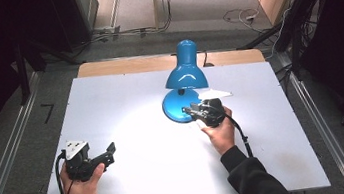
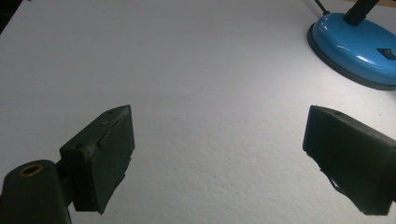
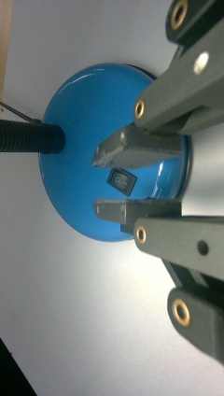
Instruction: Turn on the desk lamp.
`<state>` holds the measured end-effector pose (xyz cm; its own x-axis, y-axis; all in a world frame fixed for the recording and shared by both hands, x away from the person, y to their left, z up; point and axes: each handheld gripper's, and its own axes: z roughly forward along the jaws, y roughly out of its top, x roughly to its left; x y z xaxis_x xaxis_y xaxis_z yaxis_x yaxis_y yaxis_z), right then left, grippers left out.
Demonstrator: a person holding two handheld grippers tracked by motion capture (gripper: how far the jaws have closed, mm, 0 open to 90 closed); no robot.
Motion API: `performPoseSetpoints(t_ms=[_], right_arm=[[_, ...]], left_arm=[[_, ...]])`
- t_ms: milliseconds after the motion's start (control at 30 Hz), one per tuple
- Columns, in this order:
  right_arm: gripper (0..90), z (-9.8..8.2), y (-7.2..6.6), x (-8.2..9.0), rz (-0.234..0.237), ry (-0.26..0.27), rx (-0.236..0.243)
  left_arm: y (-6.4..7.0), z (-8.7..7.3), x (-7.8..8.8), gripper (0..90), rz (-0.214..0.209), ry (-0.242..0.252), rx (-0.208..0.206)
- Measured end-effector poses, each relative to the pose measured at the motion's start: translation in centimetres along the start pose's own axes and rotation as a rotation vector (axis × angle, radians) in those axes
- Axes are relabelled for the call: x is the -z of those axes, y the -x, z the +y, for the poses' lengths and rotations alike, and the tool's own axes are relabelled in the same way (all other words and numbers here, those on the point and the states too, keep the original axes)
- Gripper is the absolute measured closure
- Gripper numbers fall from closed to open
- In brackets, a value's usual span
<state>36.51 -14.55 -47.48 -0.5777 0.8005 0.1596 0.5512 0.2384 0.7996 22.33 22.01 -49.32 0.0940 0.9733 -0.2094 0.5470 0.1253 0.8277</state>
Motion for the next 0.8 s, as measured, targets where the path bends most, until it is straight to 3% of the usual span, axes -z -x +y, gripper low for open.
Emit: performPoseSetpoints(t_ms=[33,67,133,300,533,800], right_arm=[[60.0,0.0,0.0,0.0,0.0,0.0,0.0],[51.6,0.0,0.0,0.2,0.006,-0.011,-0.01],[46.6,0.0,-0.2,0.3,0.001,-0.017,0.001],[43.6,-0.1,-0.5,0.6,-0.005,-0.015,0.019],[25.5,-0.1,-0.9,0.8,-0.006,-0.041,0.032],[18.3,-0.3,-0.8,1.4,-0.009,-0.041,0.04]], left_arm=[[0.0,0.0,0.0,9.2,0.001,0.001,0.0],[0.1,0.0,0.0,9.2,0.002,0.003,0.002],[0.1,0.0,0.1,9.2,0.0,0.009,0.002],[0.2,0.0,0.0,9.2,0.002,0.001,-0.004],[0.1,0.0,-0.1,9.2,0.004,0.005,0.001],[0.1,0.1,0.0,9.2,0.006,0.005,0.002]])
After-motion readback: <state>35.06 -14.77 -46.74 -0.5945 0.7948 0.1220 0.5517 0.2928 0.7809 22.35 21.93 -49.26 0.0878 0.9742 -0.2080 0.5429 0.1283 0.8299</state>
